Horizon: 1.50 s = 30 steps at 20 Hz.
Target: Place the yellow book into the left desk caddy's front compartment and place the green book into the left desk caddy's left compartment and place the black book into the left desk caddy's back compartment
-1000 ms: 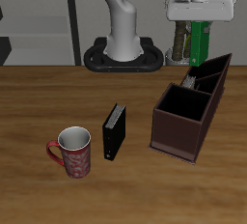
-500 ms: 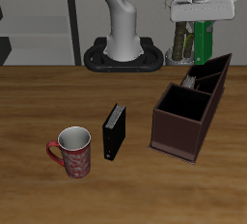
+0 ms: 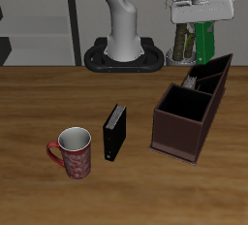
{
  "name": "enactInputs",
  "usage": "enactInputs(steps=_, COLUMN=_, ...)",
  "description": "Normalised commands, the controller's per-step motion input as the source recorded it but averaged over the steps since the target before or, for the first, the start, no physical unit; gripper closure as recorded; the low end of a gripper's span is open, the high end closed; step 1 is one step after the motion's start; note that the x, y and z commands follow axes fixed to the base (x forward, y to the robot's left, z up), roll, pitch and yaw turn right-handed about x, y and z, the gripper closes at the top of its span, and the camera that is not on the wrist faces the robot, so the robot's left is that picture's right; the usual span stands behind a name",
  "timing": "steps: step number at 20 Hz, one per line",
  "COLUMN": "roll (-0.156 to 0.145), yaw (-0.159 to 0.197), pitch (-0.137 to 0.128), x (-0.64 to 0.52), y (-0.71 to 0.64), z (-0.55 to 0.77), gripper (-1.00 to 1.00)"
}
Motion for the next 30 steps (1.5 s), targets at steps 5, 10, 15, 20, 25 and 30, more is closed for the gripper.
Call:
enactInputs(steps=5, roll=0.007, yaw=-0.026, pitch=0.013, x=-0.06, y=0.02, z=-0.06, gripper=1.00)
enactInputs(steps=10, roll=0.034, yaw=0.008, pitch=0.005, x=-0.10, y=0.13, z=-0.07, gripper=1.00)
enactInputs(steps=15, roll=0.026, yaw=0.000, pitch=0.008, x=-0.12, y=0.11, z=-0.06, gripper=1.00)
enactInputs(steps=20, roll=-0.011, yaw=-0.018, pitch=0.012, x=0.01, y=-0.08, z=-0.10, gripper=1.00)
enactInputs(steps=25, roll=-0.019, yaw=0.006, pitch=0.024, x=0.07, y=-0.02, z=-0.17, gripper=1.00)
enactInputs(steps=30, roll=0.005, yaw=0.011, pitch=0.048, x=0.02, y=0.05, z=-0.22, gripper=1.00)
